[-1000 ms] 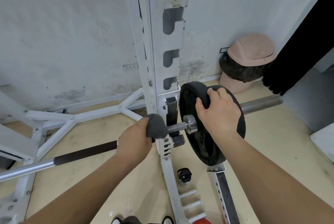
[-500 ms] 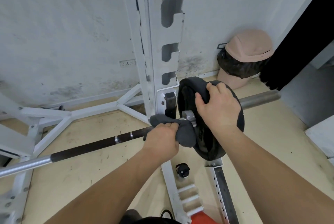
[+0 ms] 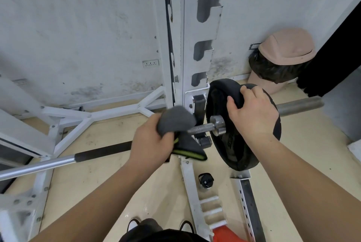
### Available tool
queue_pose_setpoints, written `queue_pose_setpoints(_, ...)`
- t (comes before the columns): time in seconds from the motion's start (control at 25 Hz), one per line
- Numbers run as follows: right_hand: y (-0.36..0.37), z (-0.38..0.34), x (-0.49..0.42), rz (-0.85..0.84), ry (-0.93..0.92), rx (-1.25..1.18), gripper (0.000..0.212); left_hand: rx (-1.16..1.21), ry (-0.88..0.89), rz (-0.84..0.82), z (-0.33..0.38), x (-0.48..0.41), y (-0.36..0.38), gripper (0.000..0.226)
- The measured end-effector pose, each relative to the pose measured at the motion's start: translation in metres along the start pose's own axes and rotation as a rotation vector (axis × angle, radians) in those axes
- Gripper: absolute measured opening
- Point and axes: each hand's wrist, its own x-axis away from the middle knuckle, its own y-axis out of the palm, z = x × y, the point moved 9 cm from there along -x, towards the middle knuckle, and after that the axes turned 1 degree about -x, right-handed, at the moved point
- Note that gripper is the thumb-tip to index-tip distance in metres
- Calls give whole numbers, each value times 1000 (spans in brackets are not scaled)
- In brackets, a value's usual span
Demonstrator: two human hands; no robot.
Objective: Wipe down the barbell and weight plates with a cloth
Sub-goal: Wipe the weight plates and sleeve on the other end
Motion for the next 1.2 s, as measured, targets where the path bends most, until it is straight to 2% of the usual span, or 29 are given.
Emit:
queue_pose_setpoints(0.08,2,0,-1,-22,5,1,46,-184,260,-10,38,-8,25,35)
queue_pose_setpoints(0.16,1,1,0,2,6,5,45,-491,422,-192,31,-6,80,42)
queue_pose_setpoints(0.2,0,1,1,19,-3,9,45,-608,423,-267,15,-3,102,45)
queue_pose_setpoints(0.28,0,0,4,24,-23,18,46,-701,404,-297,-7,-2,114,48)
queue_pose_setpoints(0.36,2,0,3,-8,-15,18,48,-790,421,-298,-12,-9,103,46)
queue_pose_setpoints(0.44,3,1,6,-64,-2,5,51,-869,315,-311,-30,-20,74,36)
queue_pose_setpoints(0.48,1,-2,10,-75,-32,7,52,-876,237,-295,-41,-27,56,33)
queue_pose_setpoints(0.56,-12,-22,29,-8,-219,-39,47,-861,130,-282,-56,-32,36,31)
queue_pose_setpoints(0.6,-16,-35,43,13,-322,-88,41,-833,126,-310,-54,-32,44,32)
queue_pose_setpoints(0.68,-2,-54,66,-44,-449,-85,24,-701,243,-393,-30,-24,82,42)
queue_pose_setpoints(0.8,24,-65,80,-169,-487,-23,25,-641,457,-424,-9,-11,120,51)
queue_pose_setpoints(0.88,17,-57,71,-179,-408,-125,21,-631,445,-357,-29,-14,102,53)
queue_pose_setpoints(0.96,0,-43,55,-116,-314,-226,28,-669,370,-274,-52,-12,78,60)
queue_pose_setpoints(1.0,-8,-44,53,-59,-352,-232,29,-701,360,-239,-55,-12,72,62)
queue_pose_setpoints(1.08,-9,-55,64,6,-510,-154,14,-655,333,-173,-42,-21,72,62)
queue_pose_setpoints(1.12,2,-58,76,-62,-531,-85,9,-581,325,-140,-29,-26,74,61)
queue_pose_setpoints(1.16,22,-56,88,-200,-475,-39,12,-532,337,-127,-16,-30,80,59)
queue_pose_setpoints(1.2,45,-46,100,-373,-344,-30,20,-514,375,-135,-3,-31,89,57)
